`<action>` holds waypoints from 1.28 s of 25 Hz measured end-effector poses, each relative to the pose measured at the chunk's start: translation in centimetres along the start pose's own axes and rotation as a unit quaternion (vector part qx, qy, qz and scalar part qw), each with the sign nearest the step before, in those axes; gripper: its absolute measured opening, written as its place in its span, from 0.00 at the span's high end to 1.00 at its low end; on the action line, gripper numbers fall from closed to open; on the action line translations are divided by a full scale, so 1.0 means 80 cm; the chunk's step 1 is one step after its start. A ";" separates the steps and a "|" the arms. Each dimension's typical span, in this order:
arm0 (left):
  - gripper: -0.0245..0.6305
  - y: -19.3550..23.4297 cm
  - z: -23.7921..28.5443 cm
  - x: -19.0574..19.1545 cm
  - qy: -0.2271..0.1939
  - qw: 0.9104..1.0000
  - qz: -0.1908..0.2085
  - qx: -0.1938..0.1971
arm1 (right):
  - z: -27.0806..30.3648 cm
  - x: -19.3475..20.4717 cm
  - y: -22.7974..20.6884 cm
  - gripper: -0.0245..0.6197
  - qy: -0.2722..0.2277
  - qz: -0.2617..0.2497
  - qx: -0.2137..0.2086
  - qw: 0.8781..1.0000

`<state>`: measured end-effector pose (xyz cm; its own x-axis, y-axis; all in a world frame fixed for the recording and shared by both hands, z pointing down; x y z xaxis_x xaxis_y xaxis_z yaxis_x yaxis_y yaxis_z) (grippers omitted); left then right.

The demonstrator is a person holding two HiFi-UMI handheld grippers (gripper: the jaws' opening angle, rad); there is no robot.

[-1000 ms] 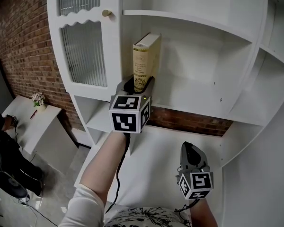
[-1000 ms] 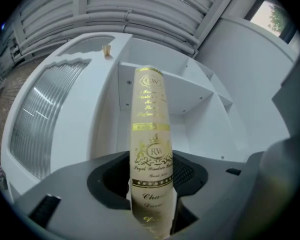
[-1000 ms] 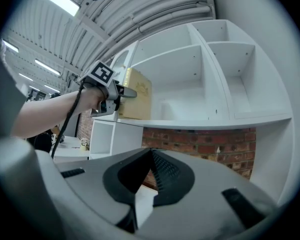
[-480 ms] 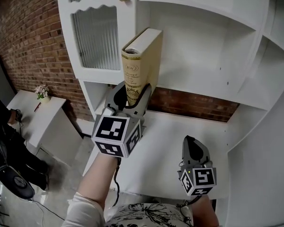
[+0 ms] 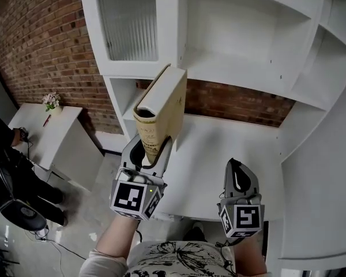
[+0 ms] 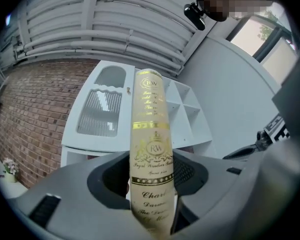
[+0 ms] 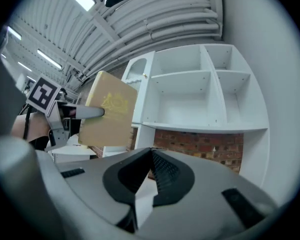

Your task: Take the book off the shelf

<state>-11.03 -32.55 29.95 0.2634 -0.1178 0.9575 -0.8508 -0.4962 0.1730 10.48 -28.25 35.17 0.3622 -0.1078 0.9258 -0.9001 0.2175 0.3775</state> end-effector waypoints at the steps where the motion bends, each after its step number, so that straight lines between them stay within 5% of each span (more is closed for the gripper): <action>1: 0.65 0.000 -0.013 0.012 0.002 1.000 -0.005 0.000 | -0.007 0.001 0.005 0.95 -0.003 -0.001 0.003 1.000; 7: 0.65 0.005 -0.079 0.092 0.038 0.997 -0.059 0.006 | -0.046 0.006 0.026 0.95 -0.014 0.008 0.020 1.000; 13: 0.65 0.001 -0.113 0.128 0.072 0.997 -0.033 0.008 | -0.066 0.012 0.035 0.95 -0.020 0.027 0.024 0.999; 32: 0.66 0.012 -0.104 0.121 0.050 0.998 -0.037 0.019 | -0.053 0.006 0.066 0.95 -0.019 0.014 -0.005 1.000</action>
<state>-13.09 -27.05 41.34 0.2764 0.0055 0.9610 -0.8125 -0.5327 0.2368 6.89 -23.03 37.68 0.3268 -0.1372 0.9351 -0.9074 0.2312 0.3510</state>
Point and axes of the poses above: the fingertips, and each gripper's own axes: z forward along the fingers, y to its left, x out of its underside, the point moved 4 cm from there along -z, backward along the fingers, and after that the axes turned 13 degrees about -z, right-handed, at the moved point
